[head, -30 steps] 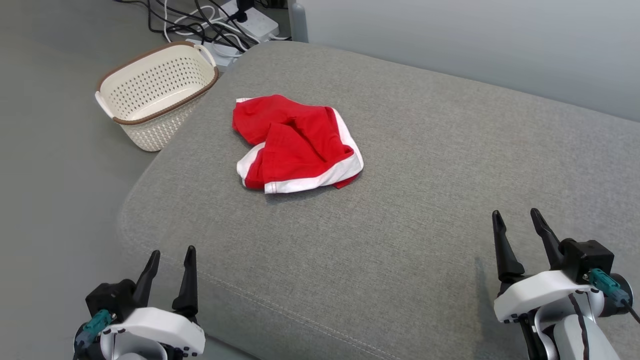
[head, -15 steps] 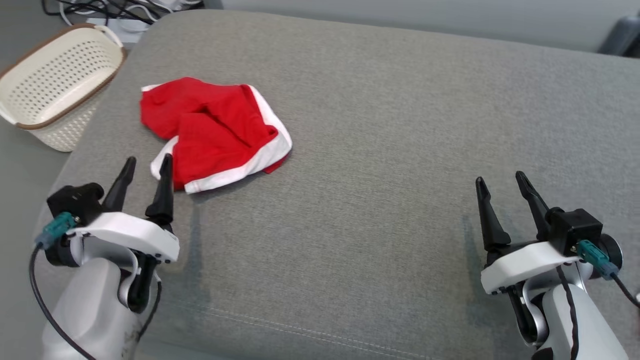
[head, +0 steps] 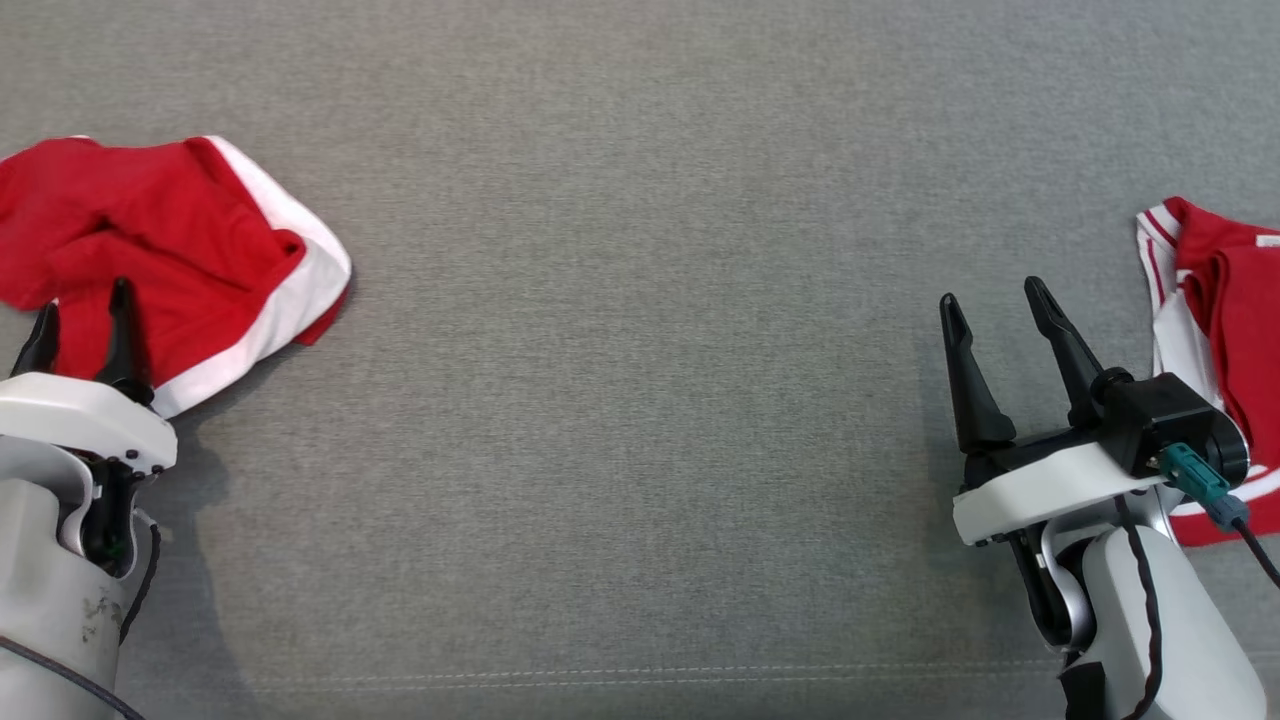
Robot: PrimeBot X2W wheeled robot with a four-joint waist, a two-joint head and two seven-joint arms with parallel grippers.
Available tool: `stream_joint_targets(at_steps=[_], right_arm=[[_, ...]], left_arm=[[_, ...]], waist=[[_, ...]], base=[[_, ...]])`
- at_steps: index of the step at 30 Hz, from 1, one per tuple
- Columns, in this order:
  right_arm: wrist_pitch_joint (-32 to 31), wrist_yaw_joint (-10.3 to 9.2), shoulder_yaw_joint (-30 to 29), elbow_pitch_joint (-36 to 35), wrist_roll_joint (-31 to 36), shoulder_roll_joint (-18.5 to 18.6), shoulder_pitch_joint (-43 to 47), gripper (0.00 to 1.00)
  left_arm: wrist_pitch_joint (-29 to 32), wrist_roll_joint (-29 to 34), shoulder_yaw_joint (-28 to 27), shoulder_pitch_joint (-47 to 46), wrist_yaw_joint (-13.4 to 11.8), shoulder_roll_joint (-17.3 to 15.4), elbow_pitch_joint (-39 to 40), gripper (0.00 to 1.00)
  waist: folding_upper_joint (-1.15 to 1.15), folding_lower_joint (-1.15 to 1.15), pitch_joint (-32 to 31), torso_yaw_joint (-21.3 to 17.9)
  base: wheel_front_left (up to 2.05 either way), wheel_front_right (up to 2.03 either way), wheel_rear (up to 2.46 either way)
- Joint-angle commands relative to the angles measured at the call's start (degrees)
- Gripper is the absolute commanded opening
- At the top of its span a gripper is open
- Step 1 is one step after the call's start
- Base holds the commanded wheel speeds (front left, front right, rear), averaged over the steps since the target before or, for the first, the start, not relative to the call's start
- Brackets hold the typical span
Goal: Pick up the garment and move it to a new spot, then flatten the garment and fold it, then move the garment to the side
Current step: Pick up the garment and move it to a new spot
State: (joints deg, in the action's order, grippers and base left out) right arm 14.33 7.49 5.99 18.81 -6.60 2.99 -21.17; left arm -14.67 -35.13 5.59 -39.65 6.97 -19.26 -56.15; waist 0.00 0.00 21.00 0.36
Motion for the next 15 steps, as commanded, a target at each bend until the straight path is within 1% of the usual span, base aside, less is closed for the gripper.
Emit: stream_joint_targets(at_steps=[1,5,6,7,11,15], right_arm=[[0.7,0.00,1.1,-1.9,0.1,-0.1,-0.1,1.00],[0.7,0.00,0.9,-2.7,-0.2,-0.1,0.6,1.00],[0.7,0.00,0.9,-2.8,-0.4,-0.1,0.7,1.00],[0.7,0.00,0.8,-2.9,-0.5,-0.1,0.7,1.00],[0.7,0.00,0.3,-2.8,-1.2,-0.1,0.9,1.00],[0.7,0.00,0.4,-2.0,-2.4,-0.1,1.0,1.00]], left_arm=[[-0.3,0.2,-1.9,-1.8,-0.2,-3.0,-0.5,1.00],[-0.3,0.1,-2.6,-2.8,0.1,-3.0,-5.2,1.00],[-0.3,0.1,-2.7,-3.1,0.2,-2.9,-5.8,0.44],[-0.3,0.4,-2.7,-3.3,0.2,-3.0,-5.6,0.00],[-0.3,2.2,-4.0,-3.4,0.4,-2.5,-0.3,0.00],[-0.3,5.3,-4.6,-2.2,0.5,0.4,9.2,0.00]], waist=[[0.00,0.00,2.2,-3.0],[0.00,0.00,2.4,-4.5],[0.00,0.00,2.3,-4.8],[0.00,0.00,2.1,-4.9],[0.00,0.00,1.0,-4.8],[0.00,0.00,-0.6,-4.2]], base=[[0.00,0.00,0.00],[0.00,0.00,0.00],[0.00,0.00,0.00],[0.00,0.00,0.00],[0.00,0.00,0.00],[0.00,0.00,0.00]])
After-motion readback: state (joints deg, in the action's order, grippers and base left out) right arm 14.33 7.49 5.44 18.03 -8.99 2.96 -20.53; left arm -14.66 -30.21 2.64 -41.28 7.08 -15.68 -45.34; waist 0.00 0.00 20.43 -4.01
